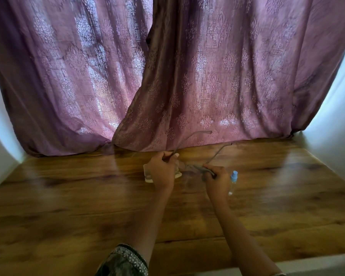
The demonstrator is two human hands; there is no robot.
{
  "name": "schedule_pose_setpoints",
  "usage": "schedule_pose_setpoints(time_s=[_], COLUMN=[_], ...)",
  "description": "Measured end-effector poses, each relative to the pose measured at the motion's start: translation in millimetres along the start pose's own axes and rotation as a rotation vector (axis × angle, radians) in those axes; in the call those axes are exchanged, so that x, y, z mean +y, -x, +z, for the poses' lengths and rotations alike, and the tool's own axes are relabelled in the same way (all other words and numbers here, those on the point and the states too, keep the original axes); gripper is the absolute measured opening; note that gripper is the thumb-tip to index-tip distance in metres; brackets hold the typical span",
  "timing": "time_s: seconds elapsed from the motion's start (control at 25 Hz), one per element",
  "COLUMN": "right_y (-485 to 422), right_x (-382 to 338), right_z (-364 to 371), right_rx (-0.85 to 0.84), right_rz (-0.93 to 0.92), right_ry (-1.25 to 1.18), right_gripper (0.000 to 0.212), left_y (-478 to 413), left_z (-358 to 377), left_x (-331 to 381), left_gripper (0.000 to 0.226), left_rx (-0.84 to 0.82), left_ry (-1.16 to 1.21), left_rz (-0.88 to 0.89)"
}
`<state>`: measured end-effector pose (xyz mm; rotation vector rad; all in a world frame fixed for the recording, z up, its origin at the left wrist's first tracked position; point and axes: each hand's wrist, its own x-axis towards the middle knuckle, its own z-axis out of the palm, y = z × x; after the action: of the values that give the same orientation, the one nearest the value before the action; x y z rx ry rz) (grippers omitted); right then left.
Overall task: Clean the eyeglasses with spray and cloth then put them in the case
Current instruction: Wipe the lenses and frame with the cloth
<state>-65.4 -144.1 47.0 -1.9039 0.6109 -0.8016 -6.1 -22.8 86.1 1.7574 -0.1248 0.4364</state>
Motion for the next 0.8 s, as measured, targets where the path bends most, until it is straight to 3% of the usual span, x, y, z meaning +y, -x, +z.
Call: schedule_pose_setpoints(time_s=[0.16, 0.36, 0.52, 0.64, 0.8], right_y=[6, 17, 5, -6, -8], right_x=[-3, -24, -58, -62, -59], right_z=[-6, -5, -10, -5, 5], right_rx=[0.0, 0.032, 0.18, 0.061, -0.034], right_rz=[0.139, 0.141, -0.207, -0.437, -0.562], right_ry=[-0.193, -0.267, -0.204, 0.046, 0.169], right_gripper=[0.025, 0.019, 0.025, 0.027, 0.02], left_y=[1, -1, 1, 2, -2], left_z=[-1, 6, 6, 5, 3], left_x=[0, -3, 0, 3, 6], left_gripper=[0.016, 0.012, 0.012, 0.012, 0.007], left_rx=[0.018, -0.034, -0.103, -0.142, -0.11], left_ry=[-0.097, -0.12, -0.223, -0.294, -0.361], left_rz=[0.042, 0.139, 0.331, 0.379, 0.446])
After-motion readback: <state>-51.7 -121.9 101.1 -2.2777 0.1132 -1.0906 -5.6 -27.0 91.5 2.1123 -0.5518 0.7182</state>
